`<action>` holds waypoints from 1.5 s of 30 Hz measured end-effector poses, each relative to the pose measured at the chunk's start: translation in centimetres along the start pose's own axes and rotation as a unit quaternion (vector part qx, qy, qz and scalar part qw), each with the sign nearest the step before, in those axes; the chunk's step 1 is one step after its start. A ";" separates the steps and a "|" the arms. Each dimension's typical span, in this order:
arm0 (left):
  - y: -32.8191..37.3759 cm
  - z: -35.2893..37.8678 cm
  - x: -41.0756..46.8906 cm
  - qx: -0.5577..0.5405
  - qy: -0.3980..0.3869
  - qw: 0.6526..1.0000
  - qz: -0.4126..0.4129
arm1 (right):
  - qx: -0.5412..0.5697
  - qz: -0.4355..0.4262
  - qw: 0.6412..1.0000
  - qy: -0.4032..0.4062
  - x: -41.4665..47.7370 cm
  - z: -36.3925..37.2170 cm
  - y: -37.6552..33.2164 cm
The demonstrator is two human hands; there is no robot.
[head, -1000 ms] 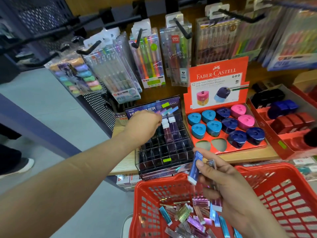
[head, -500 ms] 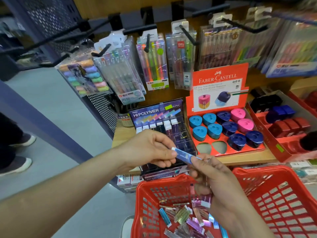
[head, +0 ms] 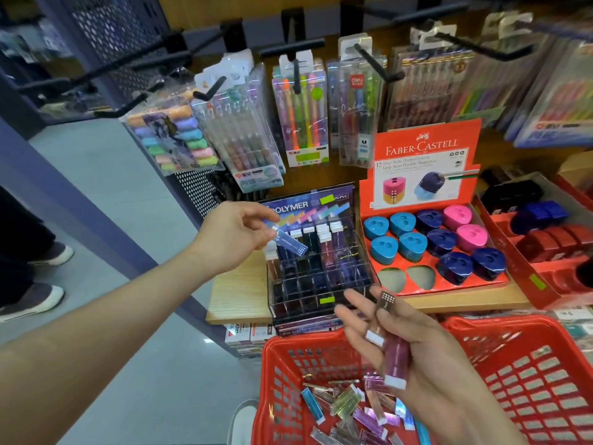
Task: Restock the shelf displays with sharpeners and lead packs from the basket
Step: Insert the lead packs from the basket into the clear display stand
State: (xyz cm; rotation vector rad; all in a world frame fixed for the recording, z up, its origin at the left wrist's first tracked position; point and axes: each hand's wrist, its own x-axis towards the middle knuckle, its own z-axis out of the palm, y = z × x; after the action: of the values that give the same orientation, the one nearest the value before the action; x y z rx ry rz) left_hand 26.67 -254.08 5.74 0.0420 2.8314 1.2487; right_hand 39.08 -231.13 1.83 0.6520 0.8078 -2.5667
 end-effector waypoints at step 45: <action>3.4 2.8 -3.6 -0.263 -0.117 0.953 -0.098 | 0.048 -0.032 0.998 -0.002 0.9 0.0 0.2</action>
State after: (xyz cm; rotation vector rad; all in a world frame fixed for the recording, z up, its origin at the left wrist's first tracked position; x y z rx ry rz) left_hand 30.40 -249.87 6.46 -0.1022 2.1663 1.7620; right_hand 38.49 -231.45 1.26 0.6585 0.7192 -2.6783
